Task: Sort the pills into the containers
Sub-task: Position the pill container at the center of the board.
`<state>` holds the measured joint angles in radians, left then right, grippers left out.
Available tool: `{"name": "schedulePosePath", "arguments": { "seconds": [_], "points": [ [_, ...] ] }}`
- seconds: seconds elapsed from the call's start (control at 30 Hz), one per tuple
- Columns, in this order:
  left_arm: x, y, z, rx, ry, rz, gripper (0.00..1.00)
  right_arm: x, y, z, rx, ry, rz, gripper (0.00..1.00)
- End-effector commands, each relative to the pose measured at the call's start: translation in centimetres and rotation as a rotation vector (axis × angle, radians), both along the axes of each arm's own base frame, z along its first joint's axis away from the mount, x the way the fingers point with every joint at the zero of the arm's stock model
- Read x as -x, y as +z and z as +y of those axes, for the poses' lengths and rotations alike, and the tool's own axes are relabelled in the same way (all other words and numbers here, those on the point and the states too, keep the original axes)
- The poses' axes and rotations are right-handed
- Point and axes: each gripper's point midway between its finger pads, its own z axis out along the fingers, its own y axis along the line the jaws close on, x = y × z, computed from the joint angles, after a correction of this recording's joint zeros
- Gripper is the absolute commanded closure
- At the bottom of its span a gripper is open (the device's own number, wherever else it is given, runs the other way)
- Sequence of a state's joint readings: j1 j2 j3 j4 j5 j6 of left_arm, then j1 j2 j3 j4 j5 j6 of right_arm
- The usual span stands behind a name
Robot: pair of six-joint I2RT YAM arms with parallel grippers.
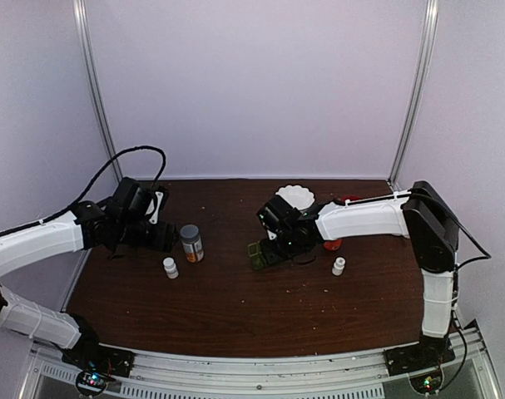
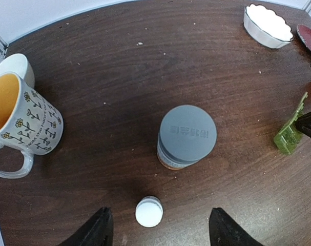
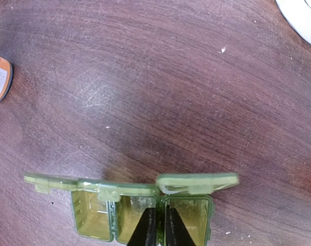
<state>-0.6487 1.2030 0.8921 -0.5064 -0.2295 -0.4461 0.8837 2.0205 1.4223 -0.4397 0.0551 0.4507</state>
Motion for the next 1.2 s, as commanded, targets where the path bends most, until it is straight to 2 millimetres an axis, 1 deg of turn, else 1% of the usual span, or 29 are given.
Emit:
{"name": "schedulePosePath", "arguments": {
  "seconds": [0.0, 0.1, 0.2, 0.37, 0.43, 0.47, 0.5, 0.53, 0.6, 0.67, 0.73, 0.83, 0.93, 1.0, 1.1, 1.17],
  "points": [
    [-0.6, 0.7, -0.7, 0.017, -0.024, 0.001, 0.32, -0.3, 0.1, 0.0, 0.002, 0.006, -0.004, 0.86],
    [-0.7, 0.5, -1.0, 0.014, -0.029, 0.013, 0.29, -0.4, 0.8, -0.2, 0.005, 0.005, -0.015, 0.8],
    [-0.9, 0.2, -1.2, 0.004, -0.03, 0.034, 0.25, -0.3, 2.2, -0.4, 0.003, 0.009, -0.029, 0.74],
    [-1.2, 0.1, -1.5, -0.006, -0.036, 0.048, 0.18, 0.0, 5.8, -0.9, -0.05, 0.021, -0.09, 0.74],
    [-1.4, -0.1, -1.6, -0.02, -0.038, 0.06, 0.16, 0.3, 6.7, -1.2, -0.07, 0.033, -0.116, 0.74],
    [-1.6, -0.4, -1.7, -0.032, -0.034, 0.07, 0.14, 0.5, 7.5, -1.4, -0.089, 0.038, -0.136, 0.74],
    [-1.8, -0.5, -1.7, -0.042, -0.028, 0.078, 0.08, 0.6, 8.0, -1.6, -0.104, 0.042, -0.152, 0.74],
    [-2.1, -0.4, -1.7, -0.052, -0.018, 0.08, 0.03, 0.7, 8.3, -1.8, -0.116, 0.044, -0.167, 0.74],
    [-2.5, -0.8, -1.6, -0.083, -0.006, 0.103, 0.02, 1.0, 9.3, -2.0, -0.147, 0.049, -0.198, 0.74],
    [-2.8, -1.3, -1.8, -0.107, -0.013, 0.127, 0.02, 1.3, 10.1, -2.3, -0.18, 0.05, -0.224, 0.69],
    [-3.0, -1.6, -2.2, -0.113, -0.024, 0.143, 0.02, 1.5, 11.4, -2.5, -0.229, 0.053, -0.268, 0.64],
    [-3.0, -1.4, -2.6, -0.1, -0.039, 0.146, 0.02, 1.7, 12.9, -3.2, -0.266, 0.054, -0.333, 0.52],
    [-2.9, -1.2, -2.9, -0.089, -0.054, 0.147, 0.03, 1.8, 14.0, -4.3, -0.265, 0.046, -0.387, 0.42],
    [-2.9, -0.9, -2.8, -0.098, -0.054, 0.156, 0.06, 1.8, 14.1, -5.3, -0.245, 0.029, -0.398, 0.34],
    [-2.9, 0.2, -3.4, -0.07, -0.082, 0.132, 0.08, 1.7, 13.6, -7.2, -0.215, -0.014, -0.38, 0.3],
    [-2.8, 1.2, -4.0, -0.046, -0.107, 0.111, 0.1, 1.7, 12.5, -9.0, -0.199, -0.065, -0.352, 0.26]
  ]
}}
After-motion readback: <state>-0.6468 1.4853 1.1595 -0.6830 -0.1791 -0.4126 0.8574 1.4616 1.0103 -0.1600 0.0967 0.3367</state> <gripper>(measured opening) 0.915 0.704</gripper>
